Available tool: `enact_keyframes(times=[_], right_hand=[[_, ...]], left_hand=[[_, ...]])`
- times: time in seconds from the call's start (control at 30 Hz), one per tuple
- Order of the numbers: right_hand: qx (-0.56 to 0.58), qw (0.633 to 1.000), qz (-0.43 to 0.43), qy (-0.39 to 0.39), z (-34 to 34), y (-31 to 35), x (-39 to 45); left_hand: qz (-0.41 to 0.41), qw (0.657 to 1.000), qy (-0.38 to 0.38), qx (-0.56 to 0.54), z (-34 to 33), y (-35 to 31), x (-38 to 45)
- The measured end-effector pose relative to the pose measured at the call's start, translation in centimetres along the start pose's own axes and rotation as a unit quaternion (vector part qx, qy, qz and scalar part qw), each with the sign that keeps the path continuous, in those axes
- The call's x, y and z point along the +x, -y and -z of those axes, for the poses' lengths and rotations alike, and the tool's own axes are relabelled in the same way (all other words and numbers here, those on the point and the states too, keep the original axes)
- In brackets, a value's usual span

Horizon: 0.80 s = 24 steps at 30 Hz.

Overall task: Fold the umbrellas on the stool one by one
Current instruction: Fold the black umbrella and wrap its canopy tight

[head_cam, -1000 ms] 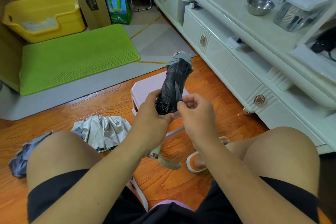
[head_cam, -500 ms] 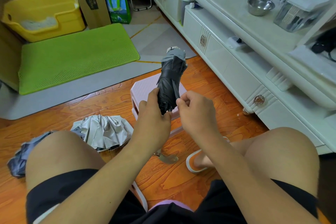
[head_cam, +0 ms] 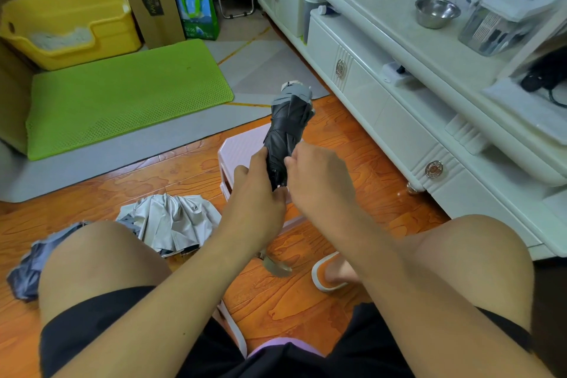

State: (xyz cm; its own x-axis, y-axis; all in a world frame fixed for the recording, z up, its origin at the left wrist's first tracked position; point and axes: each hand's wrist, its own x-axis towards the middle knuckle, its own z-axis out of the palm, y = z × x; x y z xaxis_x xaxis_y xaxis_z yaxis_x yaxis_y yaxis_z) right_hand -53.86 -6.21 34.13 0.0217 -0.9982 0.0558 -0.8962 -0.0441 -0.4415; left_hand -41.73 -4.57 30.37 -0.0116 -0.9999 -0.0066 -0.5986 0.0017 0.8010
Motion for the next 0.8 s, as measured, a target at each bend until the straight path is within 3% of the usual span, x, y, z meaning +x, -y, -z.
enact_keyframes(times=[0.13, 0.23, 0.3, 0.33, 0.43, 0.5, 0.6, 0.8], right_hand=[[-0.009, 0.996, 0.081, 0.019, -0.2, 0.2, 0.1], [0.136, 0.967, 0.186, 0.105, 0.7, -1.8, -0.1], [0.224, 0.95, 0.157, 0.152, 2.6, -3.4, 0.1], [0.24, 0.953, 0.133, 0.132, 3.6, -4.2, 0.6], [0.191, 0.976, 0.102, 0.023, 6.2, -5.9, 3.6], [0.126, 0.985, 0.117, 0.005, 7.1, -6.2, 6.0], [0.023, 0.986, 0.153, 0.06, 7.4, -6.0, 8.6], [-0.06, 0.959, 0.215, 0.175, 8.4, -5.3, 9.6]], left_hand=[[0.028, 0.998, 0.008, -0.05, 1.3, 0.1, 0.7], [0.115, 0.973, 0.059, -0.192, 2.9, 0.4, 0.4], [0.149, 0.957, 0.076, -0.238, 3.9, 0.5, 0.2], [0.159, 0.956, 0.081, -0.233, 4.3, 0.6, 0.2], [0.153, 0.969, 0.102, -0.163, 4.9, 0.2, 0.0], [0.128, 0.98, 0.1, -0.11, 4.7, 0.2, -0.3], [0.08, 0.992, 0.085, -0.053, 4.2, 0.4, -0.5], [0.012, 0.995, 0.091, 0.035, 4.3, 0.2, -1.4]])
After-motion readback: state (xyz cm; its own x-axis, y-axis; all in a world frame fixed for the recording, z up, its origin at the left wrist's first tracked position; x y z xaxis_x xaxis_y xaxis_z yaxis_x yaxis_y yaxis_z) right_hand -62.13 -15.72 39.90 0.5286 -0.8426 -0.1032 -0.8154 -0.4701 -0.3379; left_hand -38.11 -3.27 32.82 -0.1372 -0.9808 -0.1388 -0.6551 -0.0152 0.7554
